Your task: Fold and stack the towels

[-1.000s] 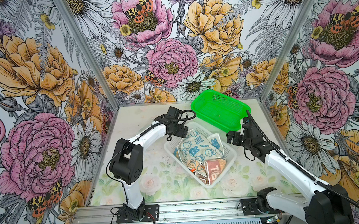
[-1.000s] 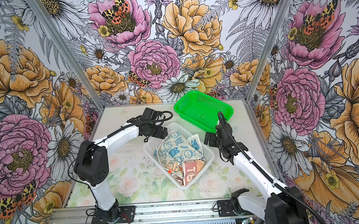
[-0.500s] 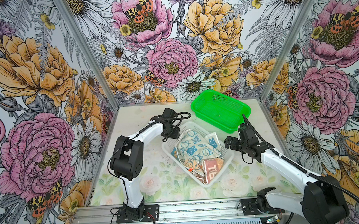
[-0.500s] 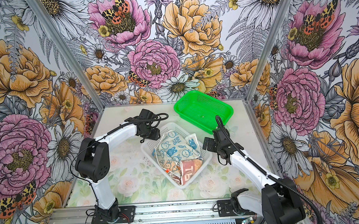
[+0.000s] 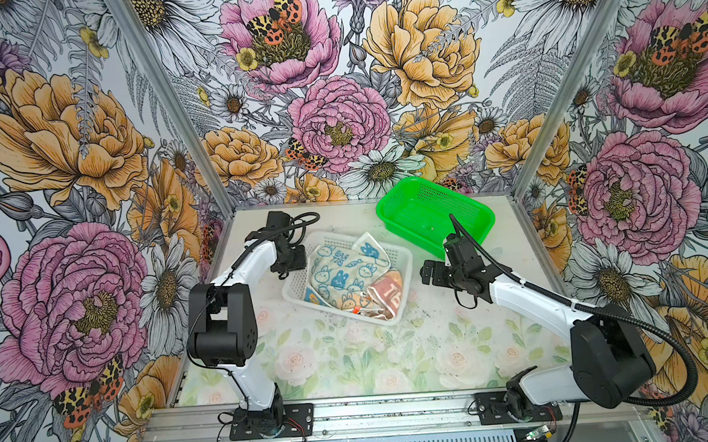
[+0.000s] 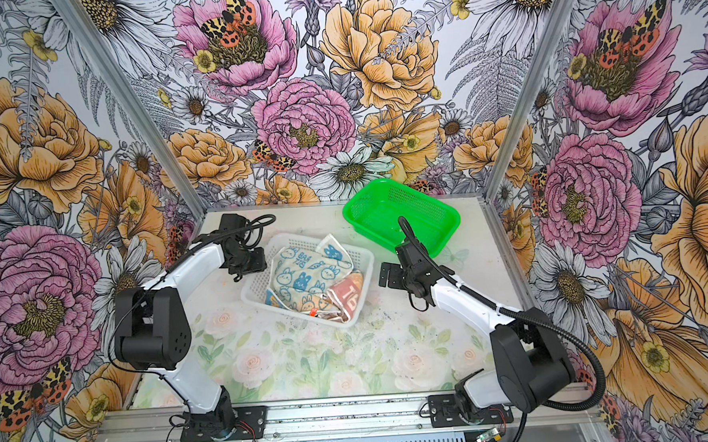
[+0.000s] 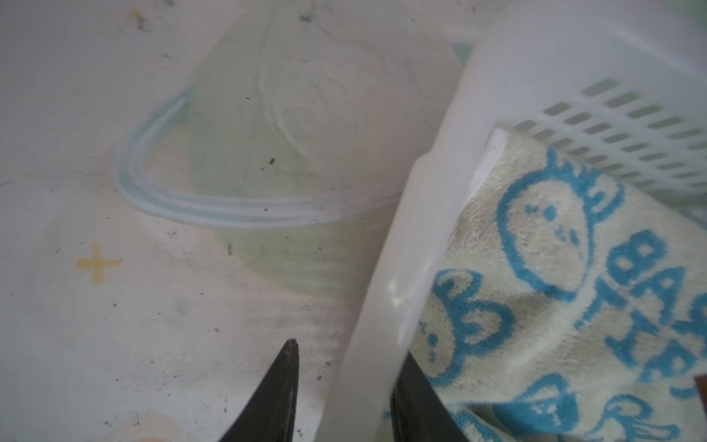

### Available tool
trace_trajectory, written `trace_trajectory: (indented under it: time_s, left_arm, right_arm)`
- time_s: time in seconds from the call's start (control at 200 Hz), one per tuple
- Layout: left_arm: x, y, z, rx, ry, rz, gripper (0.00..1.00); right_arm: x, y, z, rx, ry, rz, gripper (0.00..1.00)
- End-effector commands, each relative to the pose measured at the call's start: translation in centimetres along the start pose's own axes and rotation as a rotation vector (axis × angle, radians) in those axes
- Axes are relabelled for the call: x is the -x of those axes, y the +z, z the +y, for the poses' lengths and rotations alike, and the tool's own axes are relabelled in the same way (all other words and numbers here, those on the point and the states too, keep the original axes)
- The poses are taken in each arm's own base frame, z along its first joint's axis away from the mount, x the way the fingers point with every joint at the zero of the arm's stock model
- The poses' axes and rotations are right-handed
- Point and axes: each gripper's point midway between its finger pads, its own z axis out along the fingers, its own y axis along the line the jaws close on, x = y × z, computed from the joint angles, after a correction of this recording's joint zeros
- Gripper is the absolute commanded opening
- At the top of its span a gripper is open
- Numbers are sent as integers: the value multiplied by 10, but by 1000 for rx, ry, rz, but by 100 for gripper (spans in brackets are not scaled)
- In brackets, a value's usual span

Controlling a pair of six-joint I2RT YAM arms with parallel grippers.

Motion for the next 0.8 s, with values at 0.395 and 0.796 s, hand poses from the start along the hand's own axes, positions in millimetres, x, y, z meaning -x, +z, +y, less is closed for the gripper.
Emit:
trace_trajectory:
  time_s: [0.395,0.796]
  left_arm:
    - [31,-18,113,144,-311,-124,40]
    - [60,-24,120,118,-331,-169,41]
  right_arm:
    - [28,35,109,167,-119,37,99]
    - [26,61,186,295,-158,88,100]
